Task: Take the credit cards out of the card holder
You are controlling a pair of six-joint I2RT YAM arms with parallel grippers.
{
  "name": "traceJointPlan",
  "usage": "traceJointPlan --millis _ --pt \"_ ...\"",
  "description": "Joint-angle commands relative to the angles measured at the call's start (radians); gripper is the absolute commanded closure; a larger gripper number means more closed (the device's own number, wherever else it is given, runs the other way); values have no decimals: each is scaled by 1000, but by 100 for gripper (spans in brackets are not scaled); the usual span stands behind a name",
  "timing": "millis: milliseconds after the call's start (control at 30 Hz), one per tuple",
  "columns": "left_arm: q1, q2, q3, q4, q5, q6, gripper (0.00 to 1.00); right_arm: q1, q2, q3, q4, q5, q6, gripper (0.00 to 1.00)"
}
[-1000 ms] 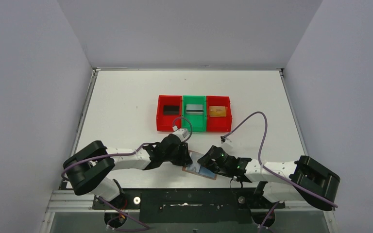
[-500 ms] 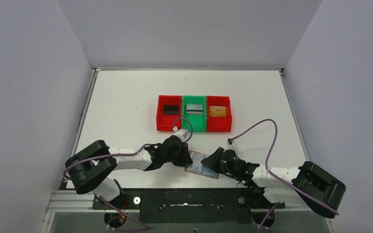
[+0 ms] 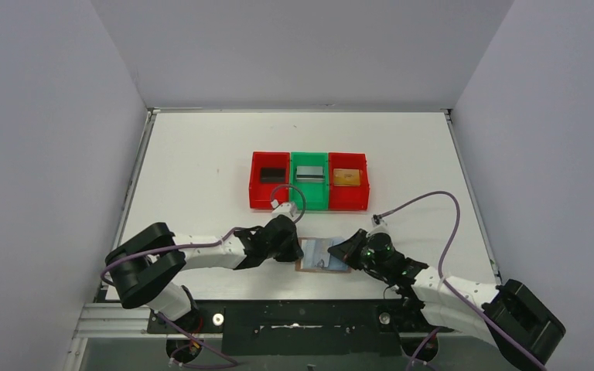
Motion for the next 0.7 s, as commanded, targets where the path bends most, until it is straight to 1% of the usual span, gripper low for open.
traceJointPlan --millis 0,67,133,200,300,333,400,467,500,567,667 --pt "2 35 26 -218 -173 -51 100 -82 -73 22 -115 -115 -119 100" --pt "2 24 22 -221 -185 -60 100 -88 -84 36 -150 -121 -140 100" --pt "-1 2 14 -214 -187 -60 100 -90 -79 40 -143 -129 -150 100" --pt "-4 -29 6 -211 -191 -53 100 -90 -49 50 -120 -144 -160 100" --pt "-8 -92 -4 -236 -211 -51 100 -89 35 66 -41 -181 -174 100" --pt "-8 -123 -5 -260 -226 -51 95 -87 71 71 -7 -198 -183 100" --pt "-9 -180 -4 -325 -266 -62 80 -79 148 104 25 -227 -203 100" --pt "-9 -256 -16 -364 -293 -71 71 -53 217 166 32 -229 -228 100" --pt "-10 -302 -25 -364 -294 -65 68 -23 249 191 32 -212 -234 100" --pt "-10 -389 -44 -340 -280 -32 64 -2 314 239 32 -199 -261 100" --pt "-9 -502 -45 -367 -284 -29 61 0 366 289 7 -210 -302 100"
